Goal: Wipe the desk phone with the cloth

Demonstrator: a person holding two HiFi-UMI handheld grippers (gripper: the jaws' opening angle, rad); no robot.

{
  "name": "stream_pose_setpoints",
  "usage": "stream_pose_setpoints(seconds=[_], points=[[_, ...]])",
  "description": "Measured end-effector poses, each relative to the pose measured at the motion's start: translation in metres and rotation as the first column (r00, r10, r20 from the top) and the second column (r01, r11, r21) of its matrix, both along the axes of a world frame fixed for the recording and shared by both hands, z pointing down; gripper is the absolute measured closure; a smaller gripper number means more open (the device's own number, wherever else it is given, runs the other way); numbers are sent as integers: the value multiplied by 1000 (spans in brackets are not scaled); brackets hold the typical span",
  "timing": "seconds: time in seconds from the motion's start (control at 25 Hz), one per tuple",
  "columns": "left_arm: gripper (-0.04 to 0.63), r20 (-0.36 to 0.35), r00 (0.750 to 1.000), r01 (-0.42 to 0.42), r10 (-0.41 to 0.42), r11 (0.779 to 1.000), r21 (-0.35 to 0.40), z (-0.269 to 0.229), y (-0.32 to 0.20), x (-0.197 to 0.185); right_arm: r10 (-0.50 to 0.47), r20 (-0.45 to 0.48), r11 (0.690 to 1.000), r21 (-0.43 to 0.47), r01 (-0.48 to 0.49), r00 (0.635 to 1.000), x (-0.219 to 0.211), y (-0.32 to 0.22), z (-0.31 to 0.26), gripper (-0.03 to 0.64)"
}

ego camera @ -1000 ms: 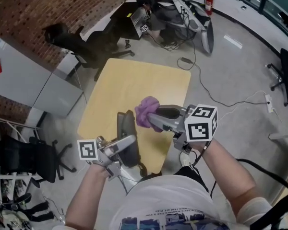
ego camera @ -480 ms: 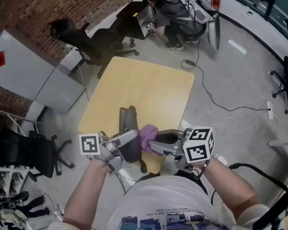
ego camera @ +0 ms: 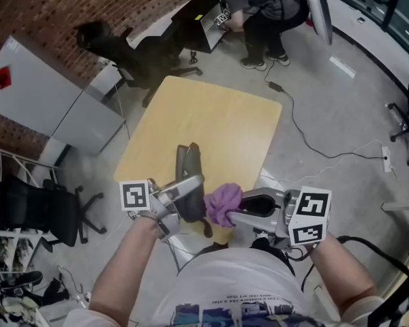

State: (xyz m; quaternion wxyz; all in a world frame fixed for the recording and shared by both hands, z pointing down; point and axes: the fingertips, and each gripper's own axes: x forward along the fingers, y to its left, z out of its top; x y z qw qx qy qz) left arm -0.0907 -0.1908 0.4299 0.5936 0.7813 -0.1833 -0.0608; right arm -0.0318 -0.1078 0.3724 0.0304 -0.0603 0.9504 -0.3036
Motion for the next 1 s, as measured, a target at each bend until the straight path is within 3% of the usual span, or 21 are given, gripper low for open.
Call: stream_pose_setpoints(seconds=[0.16,0.32,0.52,0.8,1.0], points=[[307,-8,1000,7,-7,1000,-3,0,-1,3,-58,69,996,78,52,996,-17,12,-33,526],[307,-35,999,10,-9,1000,5,-7,-4,10,-119,-13,990,79,119,993,-36,26,-2,526],[307,-42,999,1,-1,1000,16,-14,-3,7,-137,-84,990,32,140,987,-27,29,29,526],[307,-42,999,-33,35,999,28,-14,7,9,15,-175,1000,23,-11,984,9,-15,55,526],[307,-2,996,-86,86,995,42,-10,19,16,108,-87,988,118,-98,990,31,-48,6,526]])
